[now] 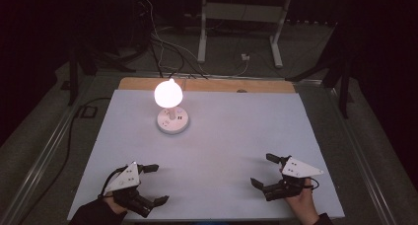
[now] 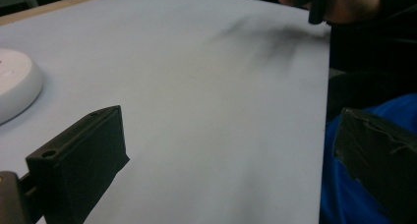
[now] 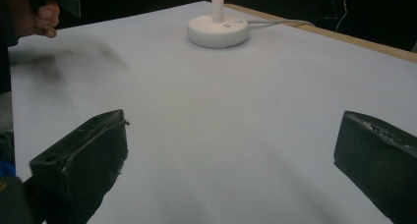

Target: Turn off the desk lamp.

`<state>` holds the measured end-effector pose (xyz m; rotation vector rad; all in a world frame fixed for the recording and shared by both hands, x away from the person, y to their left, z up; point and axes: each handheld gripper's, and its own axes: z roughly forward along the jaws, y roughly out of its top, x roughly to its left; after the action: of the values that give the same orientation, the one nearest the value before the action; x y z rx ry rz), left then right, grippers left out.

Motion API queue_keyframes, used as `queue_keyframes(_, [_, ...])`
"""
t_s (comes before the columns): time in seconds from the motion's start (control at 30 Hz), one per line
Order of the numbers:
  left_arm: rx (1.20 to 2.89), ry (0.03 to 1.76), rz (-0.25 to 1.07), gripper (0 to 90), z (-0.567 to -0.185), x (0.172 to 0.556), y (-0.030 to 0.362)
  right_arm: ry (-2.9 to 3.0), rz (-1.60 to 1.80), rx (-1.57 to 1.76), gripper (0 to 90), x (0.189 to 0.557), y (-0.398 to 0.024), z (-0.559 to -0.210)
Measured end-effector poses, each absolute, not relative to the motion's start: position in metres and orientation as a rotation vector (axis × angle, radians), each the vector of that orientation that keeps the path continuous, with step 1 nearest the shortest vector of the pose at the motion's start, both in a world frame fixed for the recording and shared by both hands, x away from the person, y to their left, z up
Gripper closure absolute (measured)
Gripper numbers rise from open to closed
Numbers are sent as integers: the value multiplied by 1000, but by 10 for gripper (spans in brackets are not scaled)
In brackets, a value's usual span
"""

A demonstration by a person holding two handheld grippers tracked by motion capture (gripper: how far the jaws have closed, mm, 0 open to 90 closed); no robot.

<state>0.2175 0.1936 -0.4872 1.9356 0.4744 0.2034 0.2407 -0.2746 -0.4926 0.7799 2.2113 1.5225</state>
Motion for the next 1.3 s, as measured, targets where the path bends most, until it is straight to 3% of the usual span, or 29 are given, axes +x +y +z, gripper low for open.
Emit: queue_keyframes(1.3, [1878,537,271,4,-452,266,170,2208,1519,775,0,240,-273,-492])
